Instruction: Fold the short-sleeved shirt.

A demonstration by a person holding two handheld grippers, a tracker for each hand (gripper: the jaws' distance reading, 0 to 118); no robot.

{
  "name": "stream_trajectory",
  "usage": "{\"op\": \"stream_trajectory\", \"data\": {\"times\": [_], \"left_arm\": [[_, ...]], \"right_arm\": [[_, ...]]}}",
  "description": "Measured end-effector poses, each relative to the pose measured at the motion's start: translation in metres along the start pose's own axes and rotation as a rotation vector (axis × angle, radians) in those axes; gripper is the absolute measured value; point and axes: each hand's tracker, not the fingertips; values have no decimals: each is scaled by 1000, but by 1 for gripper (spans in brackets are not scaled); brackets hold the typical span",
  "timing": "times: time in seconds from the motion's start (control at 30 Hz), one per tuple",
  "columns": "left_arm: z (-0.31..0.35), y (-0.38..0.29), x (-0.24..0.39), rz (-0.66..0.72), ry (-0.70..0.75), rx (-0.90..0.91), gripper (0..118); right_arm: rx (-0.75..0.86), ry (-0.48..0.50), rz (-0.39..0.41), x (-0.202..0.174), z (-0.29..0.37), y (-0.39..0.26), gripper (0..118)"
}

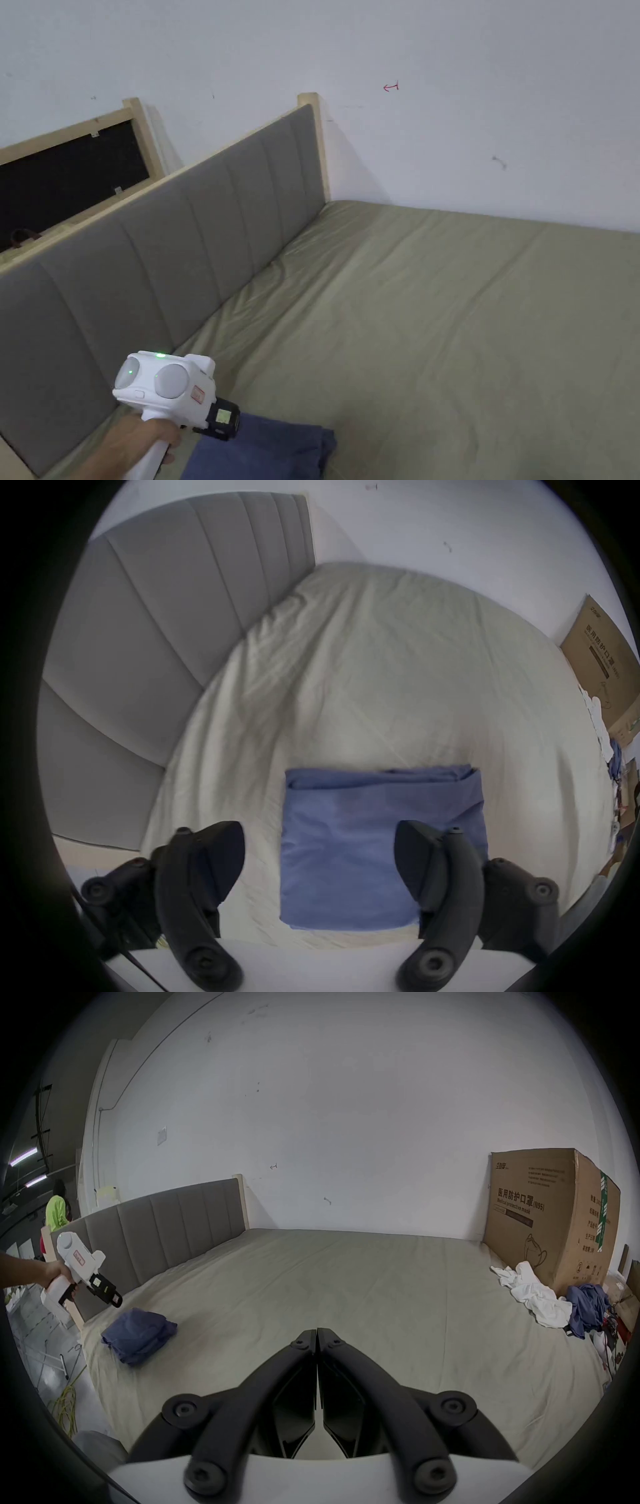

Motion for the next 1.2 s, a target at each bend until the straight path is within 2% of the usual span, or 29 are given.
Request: {"op": "stream_trajectory", "data": {"times": [0.1,0.2,0.3,0.63,0.77,0.93,1.0,1.03,1.17,1.2], "left_arm": [[29,1,5,17,17,117,95],[72,-4,16,51,-31,279,95],[126,-16,44,63,-54,465,95],[281,-68,154,107,-72,917,95],[318,-96,200,126,-79,1065,95],[332,-125,252,148,-151,1152,91],[335,-133,275,126,-158,1178,83],[335,-136,285,112,-161,1184,75],[332,-146,323,59,-193,1234,1],[331,-146,330,45,-203,1234,0]], "right_arm": [[13,6,-12,6,7,7,0],[52,-6,-5,13,22,23,0],[95,-22,-2,22,42,40,0],[233,-121,34,61,122,96,0],[279,-163,40,79,154,109,0],[309,-221,66,104,188,112,0],[319,-238,65,114,199,112,0],[323,-253,69,118,203,111,0],[328,-289,60,133,218,109,0],[329,-301,60,136,221,108,0]]}}
